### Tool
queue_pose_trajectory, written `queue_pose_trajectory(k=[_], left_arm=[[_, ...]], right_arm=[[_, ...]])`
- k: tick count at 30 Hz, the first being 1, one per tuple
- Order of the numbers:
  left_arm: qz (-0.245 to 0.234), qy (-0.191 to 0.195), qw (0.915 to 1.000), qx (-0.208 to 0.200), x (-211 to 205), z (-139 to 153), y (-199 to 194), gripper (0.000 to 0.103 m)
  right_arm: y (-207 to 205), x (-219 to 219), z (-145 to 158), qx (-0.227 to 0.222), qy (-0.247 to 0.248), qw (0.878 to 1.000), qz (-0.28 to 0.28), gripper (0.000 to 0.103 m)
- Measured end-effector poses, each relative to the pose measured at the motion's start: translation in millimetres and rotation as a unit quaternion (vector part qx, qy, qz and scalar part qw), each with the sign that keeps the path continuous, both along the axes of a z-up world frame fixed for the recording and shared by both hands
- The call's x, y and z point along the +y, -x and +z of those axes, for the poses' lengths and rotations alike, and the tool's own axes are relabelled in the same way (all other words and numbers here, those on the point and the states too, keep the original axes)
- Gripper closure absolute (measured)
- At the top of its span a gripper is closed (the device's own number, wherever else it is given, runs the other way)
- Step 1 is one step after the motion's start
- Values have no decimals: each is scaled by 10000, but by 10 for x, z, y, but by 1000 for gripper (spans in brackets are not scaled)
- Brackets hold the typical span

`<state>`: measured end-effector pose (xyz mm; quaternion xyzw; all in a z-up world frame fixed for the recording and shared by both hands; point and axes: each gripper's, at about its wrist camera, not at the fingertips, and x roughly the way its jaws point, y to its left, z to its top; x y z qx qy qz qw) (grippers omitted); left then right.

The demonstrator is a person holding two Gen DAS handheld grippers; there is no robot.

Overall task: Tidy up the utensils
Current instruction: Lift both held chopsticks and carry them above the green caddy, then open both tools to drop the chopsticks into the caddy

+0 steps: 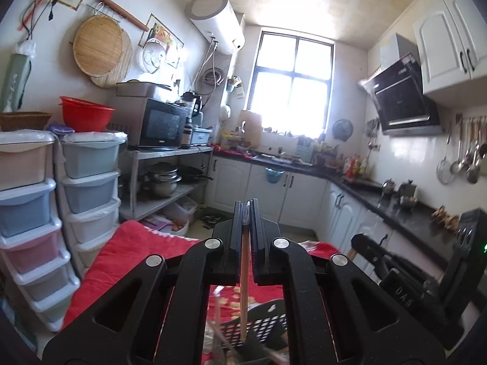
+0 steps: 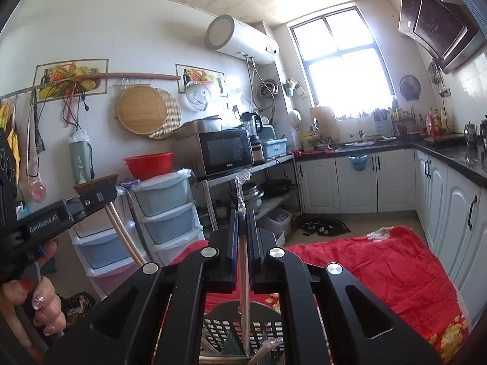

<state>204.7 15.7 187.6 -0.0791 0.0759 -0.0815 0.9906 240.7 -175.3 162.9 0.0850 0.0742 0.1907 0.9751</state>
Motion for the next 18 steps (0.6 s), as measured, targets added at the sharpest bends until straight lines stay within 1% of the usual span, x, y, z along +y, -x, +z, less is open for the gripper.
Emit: queue_pose_trajectory(k=[6,13,18], left_arm=[[-26,-126,9995,305,-28,-236,-95,101],[-141,-131,9975,677,-49,-488,-157,101],[-212,-80,9959,873,-29,-595,-136,101]], right_arm=[[-49,105,-126,190,164,9997,28,98],[-58,141,-317,509,268,9983,43,97],[-51,120,-410,743,322,9967,54,97]])
